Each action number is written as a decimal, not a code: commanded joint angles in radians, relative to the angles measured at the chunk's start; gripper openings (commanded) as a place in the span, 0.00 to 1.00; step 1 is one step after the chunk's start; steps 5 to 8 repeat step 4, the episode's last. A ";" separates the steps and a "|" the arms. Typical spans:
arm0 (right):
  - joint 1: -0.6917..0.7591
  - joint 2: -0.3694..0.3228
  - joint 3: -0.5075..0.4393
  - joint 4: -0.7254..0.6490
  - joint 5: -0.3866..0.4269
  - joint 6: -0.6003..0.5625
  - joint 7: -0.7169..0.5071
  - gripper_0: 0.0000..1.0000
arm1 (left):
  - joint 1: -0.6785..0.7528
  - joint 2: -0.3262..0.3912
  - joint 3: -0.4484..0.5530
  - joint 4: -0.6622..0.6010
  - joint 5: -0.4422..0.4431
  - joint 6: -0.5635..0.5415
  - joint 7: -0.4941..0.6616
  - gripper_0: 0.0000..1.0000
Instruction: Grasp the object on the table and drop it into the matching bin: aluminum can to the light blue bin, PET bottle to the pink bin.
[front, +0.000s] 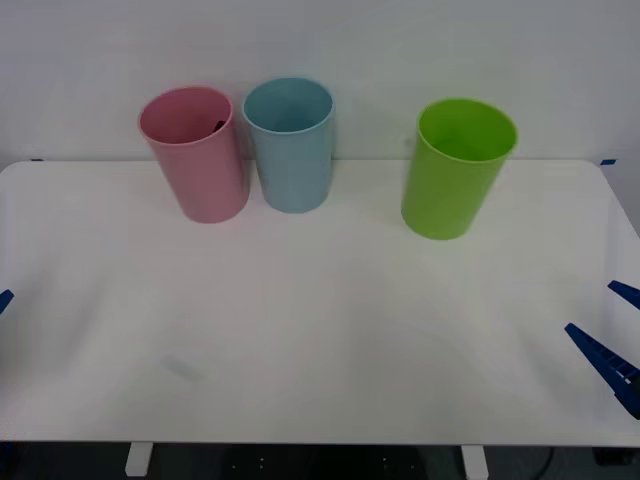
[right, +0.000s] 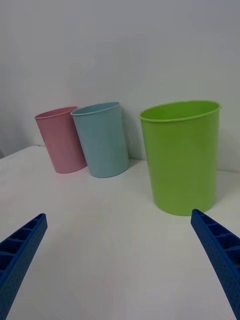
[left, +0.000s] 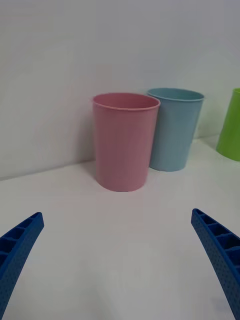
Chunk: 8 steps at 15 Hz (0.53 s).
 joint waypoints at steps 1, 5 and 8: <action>0.000 0.000 0.000 0.000 0.000 0.000 0.000 1.00 | 0.005 0.000 -0.010 0.000 0.000 0.000 0.002 1.00; 0.000 0.000 0.000 0.000 0.000 0.000 0.000 1.00 | 0.006 0.000 -0.011 0.000 0.000 0.000 0.002 1.00; 0.000 0.000 0.000 0.000 0.000 0.000 0.000 1.00 | 0.006 0.000 -0.011 0.000 0.000 0.000 0.002 1.00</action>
